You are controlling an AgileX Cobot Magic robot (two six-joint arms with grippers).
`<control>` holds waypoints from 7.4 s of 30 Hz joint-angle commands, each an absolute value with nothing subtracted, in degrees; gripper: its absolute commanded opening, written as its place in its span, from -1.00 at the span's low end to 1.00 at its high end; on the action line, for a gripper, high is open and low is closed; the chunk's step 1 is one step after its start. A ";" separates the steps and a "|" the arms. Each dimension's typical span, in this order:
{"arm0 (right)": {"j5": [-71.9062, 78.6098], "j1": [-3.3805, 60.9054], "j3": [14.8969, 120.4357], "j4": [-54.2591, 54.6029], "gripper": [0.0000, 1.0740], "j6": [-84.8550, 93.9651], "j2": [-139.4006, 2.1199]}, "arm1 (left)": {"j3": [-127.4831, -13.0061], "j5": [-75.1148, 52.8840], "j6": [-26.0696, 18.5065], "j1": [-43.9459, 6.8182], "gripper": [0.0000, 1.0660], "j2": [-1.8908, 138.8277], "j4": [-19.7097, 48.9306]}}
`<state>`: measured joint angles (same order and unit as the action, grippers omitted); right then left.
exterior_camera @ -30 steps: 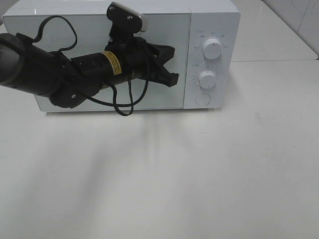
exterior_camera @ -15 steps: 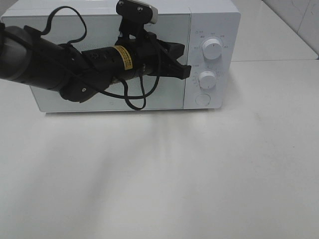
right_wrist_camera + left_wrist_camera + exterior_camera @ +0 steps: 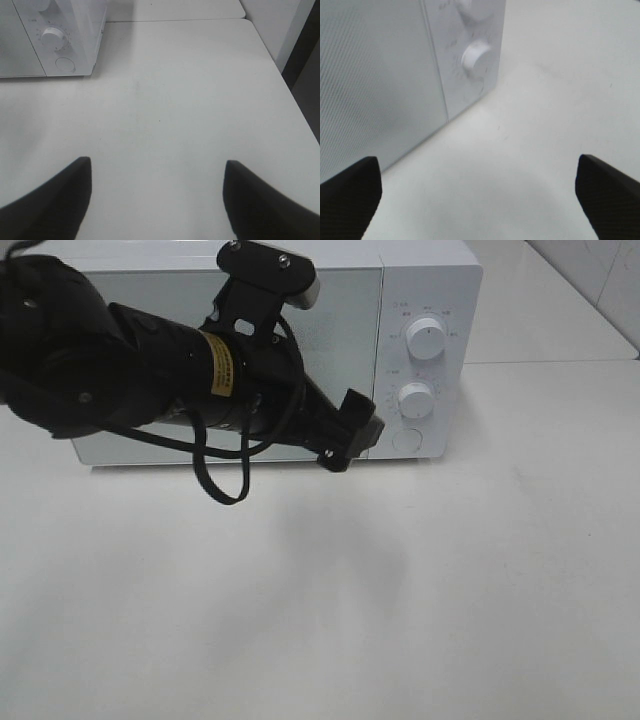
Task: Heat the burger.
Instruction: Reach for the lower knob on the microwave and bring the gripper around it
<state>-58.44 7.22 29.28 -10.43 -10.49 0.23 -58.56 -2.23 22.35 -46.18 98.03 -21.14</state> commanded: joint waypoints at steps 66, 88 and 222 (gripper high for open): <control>-58.04 6.76 29.16 -10.49 0.31 -10.60 1.78 | -29.62 -51.22 -4.47 1.15 0.88 15.93 2.41; -58.04 6.76 29.16 -10.49 0.31 -10.60 1.78 | -28.53 -59.59 -4.47 1.09 0.88 11.00 3.95; 3.04 6.76 33.23 -16.90 0.42 -9.28 -51.28 | -28.53 -59.53 -4.53 0.92 0.88 -1.66 4.24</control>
<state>-1.03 7.22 33.00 -16.67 -10.31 -49.56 -28.59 -59.76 -4.64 0.97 -0.34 3.78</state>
